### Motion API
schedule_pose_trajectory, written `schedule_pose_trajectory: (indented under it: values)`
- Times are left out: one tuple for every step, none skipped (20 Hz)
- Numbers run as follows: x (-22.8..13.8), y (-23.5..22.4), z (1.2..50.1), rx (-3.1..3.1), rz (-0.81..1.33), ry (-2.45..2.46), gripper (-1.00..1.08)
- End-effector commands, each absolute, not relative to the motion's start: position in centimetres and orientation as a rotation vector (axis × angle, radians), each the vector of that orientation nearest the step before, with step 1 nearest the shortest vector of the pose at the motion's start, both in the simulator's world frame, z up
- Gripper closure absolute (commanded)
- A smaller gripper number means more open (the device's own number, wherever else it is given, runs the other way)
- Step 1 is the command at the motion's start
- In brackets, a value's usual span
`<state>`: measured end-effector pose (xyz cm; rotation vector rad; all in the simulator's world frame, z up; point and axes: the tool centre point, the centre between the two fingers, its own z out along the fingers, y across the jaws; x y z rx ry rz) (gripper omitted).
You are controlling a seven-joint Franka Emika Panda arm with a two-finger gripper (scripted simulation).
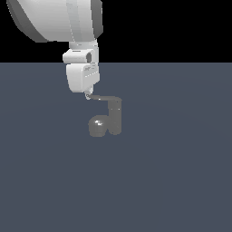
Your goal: Turn on the faucet by rotating a designated handle.
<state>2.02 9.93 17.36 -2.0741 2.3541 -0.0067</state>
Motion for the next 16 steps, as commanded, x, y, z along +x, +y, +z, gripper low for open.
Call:
schedule_pose_trajectory:
  values:
    - [1.3, 9.4, 17.3, -2.072, -0.004, 2.361, 1.08]
    - [1.0, 9.3, 17.3, -2.072, -0.004, 2.361, 1.08]
    - [0.7, 9.2, 17.3, -2.073, -0.004, 2.36, 1.08]
    - [0.5, 9.0, 17.3, -2.073, -0.004, 2.36, 1.08]
    - [0.2, 8.9, 17.3, -2.073, -0.004, 2.36, 1.08]
    - [-0.1, 8.8, 17.3, -2.073, -0.003, 2.36, 1.08]
    - [-0.3, 8.7, 17.3, -2.073, -0.003, 2.36, 1.08]
    - [-0.6, 8.6, 17.3, -2.074, -0.003, 2.36, 1.08]
    - [-0.9, 8.5, 17.3, -2.074, -0.003, 2.36, 1.08]
    - [-1.1, 8.4, 17.3, -2.074, -0.002, 2.359, 1.08]
    - [-1.4, 8.3, 17.3, -2.074, -0.002, 2.359, 1.08]
    - [-1.7, 8.1, 17.3, -2.074, -0.002, 2.359, 1.08]
    - [-1.9, 8.0, 17.3, -2.075, -0.002, 2.359, 1.08]
    - [-2.2, 7.9, 17.3, -2.075, -0.002, 2.359, 1.08]
    - [-2.5, 7.8, 17.3, -2.075, -0.002, 2.359, 1.08]
    - [-2.7, 7.7, 17.3, -2.075, -0.001, 2.358, 1.08]
